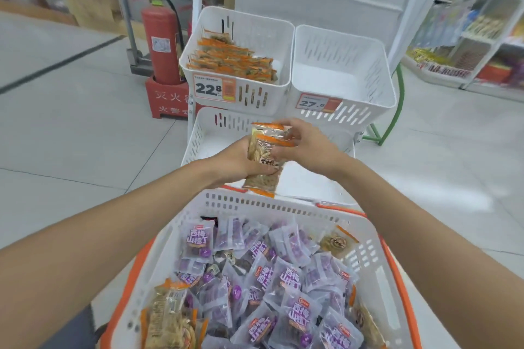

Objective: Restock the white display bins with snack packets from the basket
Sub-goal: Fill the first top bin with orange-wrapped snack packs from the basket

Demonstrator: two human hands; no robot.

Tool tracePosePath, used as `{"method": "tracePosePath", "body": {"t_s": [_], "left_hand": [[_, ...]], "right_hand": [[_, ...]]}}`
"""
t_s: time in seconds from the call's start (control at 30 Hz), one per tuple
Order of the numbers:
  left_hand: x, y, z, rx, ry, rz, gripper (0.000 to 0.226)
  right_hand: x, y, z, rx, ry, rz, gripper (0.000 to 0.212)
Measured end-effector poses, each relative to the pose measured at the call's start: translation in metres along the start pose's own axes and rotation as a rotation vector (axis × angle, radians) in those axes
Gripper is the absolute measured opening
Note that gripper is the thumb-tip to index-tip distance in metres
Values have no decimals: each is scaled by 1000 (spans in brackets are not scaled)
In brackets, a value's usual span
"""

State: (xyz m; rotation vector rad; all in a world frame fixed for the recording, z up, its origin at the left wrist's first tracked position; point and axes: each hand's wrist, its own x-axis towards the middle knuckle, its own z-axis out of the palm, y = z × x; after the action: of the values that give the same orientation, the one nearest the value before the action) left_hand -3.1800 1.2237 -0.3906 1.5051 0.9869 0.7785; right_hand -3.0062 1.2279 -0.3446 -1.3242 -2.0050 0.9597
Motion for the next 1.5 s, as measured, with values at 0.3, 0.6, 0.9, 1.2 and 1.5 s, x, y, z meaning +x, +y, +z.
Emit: {"method": "tracePosePath", "body": {"t_s": [0.3, 0.6, 0.9, 1.2, 1.5], "left_hand": [[107, 75, -104, 387, 94, 155, 55], [209, 54, -211, 1120, 235, 85, 68], [218, 18, -219, 1341, 318, 136, 62], [214, 21, -217, 1331, 321, 133, 61], [216, 19, -217, 1320, 341, 140, 61]], "right_hand": [[136, -56, -82, -136, -102, -77, 27], [312, -20, -126, -671, 332, -163, 33], [368, 2, -96, -592, -342, 246, 69], [364, 8, -85, -281, -219, 393, 77], [338, 0, -80, -100, -195, 420, 84]]}}
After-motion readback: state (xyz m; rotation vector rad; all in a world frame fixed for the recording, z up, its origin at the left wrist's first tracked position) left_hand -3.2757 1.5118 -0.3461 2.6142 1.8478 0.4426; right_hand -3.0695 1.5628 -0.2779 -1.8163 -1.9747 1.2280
